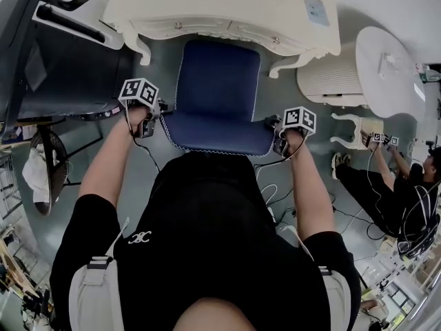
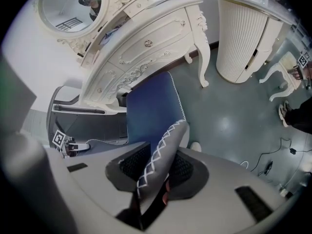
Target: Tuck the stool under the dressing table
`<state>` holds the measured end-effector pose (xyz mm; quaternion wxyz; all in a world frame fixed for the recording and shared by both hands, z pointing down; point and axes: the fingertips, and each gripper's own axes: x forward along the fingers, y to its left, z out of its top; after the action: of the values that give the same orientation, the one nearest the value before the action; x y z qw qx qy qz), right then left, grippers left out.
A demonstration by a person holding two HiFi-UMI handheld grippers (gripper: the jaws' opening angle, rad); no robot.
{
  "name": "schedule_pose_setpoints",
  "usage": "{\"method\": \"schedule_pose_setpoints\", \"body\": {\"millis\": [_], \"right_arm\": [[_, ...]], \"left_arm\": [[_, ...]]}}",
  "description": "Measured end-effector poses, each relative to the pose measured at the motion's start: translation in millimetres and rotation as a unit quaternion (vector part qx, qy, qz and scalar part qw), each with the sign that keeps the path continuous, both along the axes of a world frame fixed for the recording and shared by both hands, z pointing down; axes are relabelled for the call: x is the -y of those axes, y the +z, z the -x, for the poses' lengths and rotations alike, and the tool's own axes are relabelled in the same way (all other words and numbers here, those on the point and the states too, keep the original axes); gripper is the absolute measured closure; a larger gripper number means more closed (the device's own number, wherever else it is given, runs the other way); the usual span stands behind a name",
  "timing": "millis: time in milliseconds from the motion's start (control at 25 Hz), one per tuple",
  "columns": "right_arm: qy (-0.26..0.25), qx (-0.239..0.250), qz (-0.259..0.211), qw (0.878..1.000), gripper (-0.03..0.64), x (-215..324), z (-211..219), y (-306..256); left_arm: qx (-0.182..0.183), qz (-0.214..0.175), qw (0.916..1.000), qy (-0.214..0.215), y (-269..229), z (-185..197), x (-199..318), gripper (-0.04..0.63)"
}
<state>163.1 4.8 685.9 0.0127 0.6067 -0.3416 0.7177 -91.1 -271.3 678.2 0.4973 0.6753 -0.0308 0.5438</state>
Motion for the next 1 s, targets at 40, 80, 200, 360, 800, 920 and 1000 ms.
{"method": "schedule_pose_setpoints", "body": {"millis": [40,80,200,360,800,920,1000], "right_arm": [[0.001,-0.001,-0.002,1.0,0.52,4.8,-2.9,-1.3],[0.002,-0.002,-0.004,1.0,0.52,8.3,-5.8,-2.4],[0.002,0.0,-0.007,1.0,0.52,19.0,-20.6,-4.1],[-0.008,0.003,-0.008,1.0,0.518,41.2,-49.9,-3.3],[-0.021,0.017,-0.008,1.0,0.517,95.5,-115.2,4.9],[-0.02,0.016,-0.01,1.0,0.517,109.0,-129.9,5.5],[-0.02,0.012,-0.011,1.0,0.517,117.5,-141.9,5.7]], "left_arm": [[-0.001,-0.002,1.0,-0.001,-1.7,-3.4,5.1,0.451],[-0.002,-0.004,1.0,-0.001,-3.6,-6.7,9.0,0.451],[-0.004,-0.004,1.0,-0.005,-7.3,-21.0,19.3,0.452],[-0.004,-0.001,0.9999,-0.016,-6.9,-46.6,36.9,0.451],[0.008,-0.007,0.9989,-0.045,-6.8,-104.2,84.2,0.452],[0.005,-0.008,0.9987,-0.051,-5.8,-118.3,96.8,0.452],[0.0,-0.009,0.9985,-0.054,-5.5,-128.9,104.1,0.452]]}}
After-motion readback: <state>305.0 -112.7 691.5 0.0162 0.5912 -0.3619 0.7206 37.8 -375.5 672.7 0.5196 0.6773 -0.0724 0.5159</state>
